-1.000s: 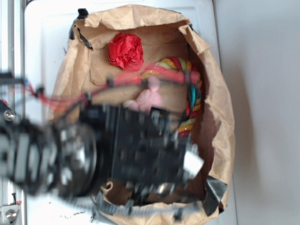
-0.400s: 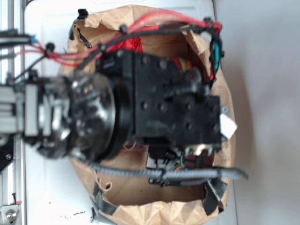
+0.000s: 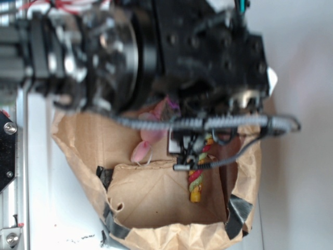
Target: Grab the rock.
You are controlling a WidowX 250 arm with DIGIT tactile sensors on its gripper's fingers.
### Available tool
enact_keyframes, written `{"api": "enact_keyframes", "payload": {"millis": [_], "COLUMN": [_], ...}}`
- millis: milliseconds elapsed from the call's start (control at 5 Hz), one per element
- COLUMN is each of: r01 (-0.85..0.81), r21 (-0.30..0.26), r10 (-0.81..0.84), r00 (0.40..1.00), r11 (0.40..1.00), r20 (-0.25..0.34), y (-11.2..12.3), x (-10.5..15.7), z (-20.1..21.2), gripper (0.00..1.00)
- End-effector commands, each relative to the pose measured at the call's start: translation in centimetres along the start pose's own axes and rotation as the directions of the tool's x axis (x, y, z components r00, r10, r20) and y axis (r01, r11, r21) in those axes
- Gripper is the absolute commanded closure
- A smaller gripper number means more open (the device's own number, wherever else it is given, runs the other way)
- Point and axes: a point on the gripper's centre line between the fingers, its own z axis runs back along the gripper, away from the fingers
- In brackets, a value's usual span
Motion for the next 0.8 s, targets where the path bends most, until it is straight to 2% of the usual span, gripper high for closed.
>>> {"api": "enact_keyframes", "payload": {"millis": [0, 200, 600], "r01": [-0.031, -0.006, -0.006], "r21": [-0.167, -0.154, -0.107], "r10": [0.072, 0.048, 0.034], "r00": [0.968, 0.962, 0.966], "r11": [0.986, 0.988, 0.994], "r20": [0.242, 0.27, 0.256], "y": [-1.9, -2.7, -3.6], "x": [-1.4, -2.3, -2.1], "z": [7.4, 8.2, 8.4], "gripper": [1.0, 1.0, 1.0]}}
